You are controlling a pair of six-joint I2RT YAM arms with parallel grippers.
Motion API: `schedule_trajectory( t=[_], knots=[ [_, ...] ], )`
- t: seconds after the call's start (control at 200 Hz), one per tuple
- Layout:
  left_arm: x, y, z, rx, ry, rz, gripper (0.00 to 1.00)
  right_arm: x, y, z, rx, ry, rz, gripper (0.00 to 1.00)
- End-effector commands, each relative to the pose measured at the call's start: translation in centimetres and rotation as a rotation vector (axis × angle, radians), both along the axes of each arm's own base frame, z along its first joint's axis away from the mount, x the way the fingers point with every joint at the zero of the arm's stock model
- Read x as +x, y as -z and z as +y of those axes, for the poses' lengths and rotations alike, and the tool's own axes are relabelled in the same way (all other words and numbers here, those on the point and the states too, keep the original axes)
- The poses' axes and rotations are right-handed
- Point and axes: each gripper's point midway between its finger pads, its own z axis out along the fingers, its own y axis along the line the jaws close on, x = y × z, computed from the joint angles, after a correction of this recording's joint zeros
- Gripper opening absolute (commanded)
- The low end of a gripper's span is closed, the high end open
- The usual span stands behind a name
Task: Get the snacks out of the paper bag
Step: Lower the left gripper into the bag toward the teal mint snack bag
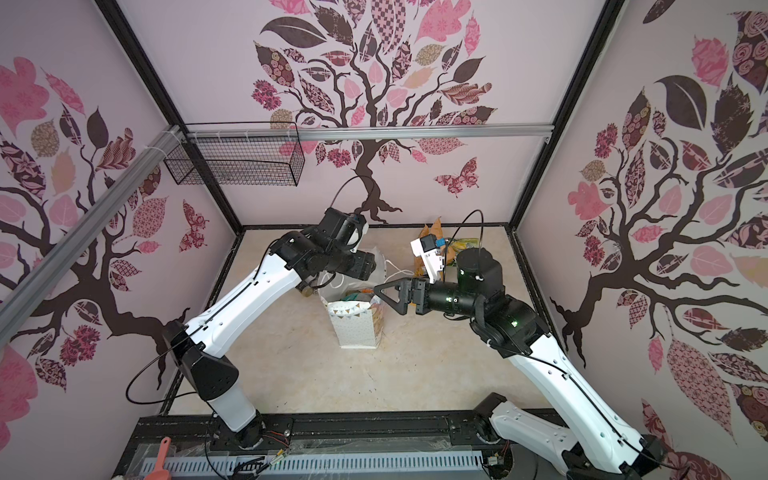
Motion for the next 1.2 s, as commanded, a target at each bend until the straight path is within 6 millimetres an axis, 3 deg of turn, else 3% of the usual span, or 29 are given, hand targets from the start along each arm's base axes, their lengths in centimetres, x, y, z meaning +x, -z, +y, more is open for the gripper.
schedule_trajectory(
  t=[0.0,0.49,1.195],
  knots=[
    [-0.2,-0.2,-0.2,0.001,0.002,0.033,0.72,-0.1,0.7,-0.1,-0.023,0.0,-0.005,1.0],
    [-0.7,7.2,0.1,0.083,-0.019,0.167,0.67,-0.1,1.2,-0.4,-0.041,0.014,0.008,1.0],
    [-1.3,13.4,0.4,0.142,-0.024,0.247,0.68,-0.1,1.2,-0.4,-0.036,0.022,0.022,1.0]
  ],
)
